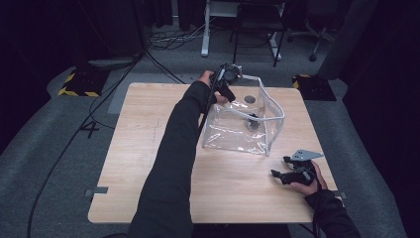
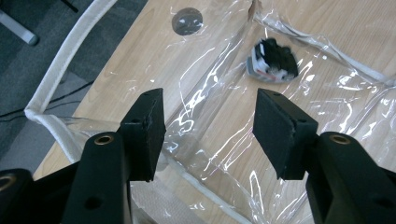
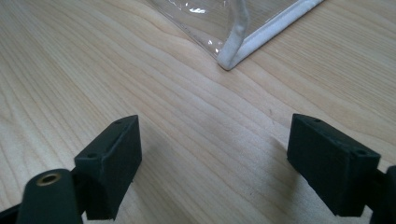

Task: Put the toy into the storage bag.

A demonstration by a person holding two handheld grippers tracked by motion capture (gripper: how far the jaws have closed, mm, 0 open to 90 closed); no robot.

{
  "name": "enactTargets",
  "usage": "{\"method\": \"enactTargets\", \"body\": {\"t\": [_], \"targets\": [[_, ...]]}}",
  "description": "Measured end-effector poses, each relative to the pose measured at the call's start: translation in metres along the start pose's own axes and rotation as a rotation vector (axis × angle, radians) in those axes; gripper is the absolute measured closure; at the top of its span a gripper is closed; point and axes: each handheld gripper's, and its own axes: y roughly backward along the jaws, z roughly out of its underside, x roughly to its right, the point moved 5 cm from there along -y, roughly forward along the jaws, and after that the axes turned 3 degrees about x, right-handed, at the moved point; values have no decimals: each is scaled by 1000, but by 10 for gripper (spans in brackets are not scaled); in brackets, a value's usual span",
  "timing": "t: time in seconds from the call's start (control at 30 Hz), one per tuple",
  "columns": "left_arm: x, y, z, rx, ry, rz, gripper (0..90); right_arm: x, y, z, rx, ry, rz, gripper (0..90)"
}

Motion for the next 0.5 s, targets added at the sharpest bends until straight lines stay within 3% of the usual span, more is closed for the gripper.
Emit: {"method": "enactTargets", "body": {"t": [0.23,0.5], "targets": [[0,2,2,-6,19,-7,438,0,0,0,0,0,0,179],[-3,5,2,65,40,-3,430,0,0,0,0,0,0,179]]}}
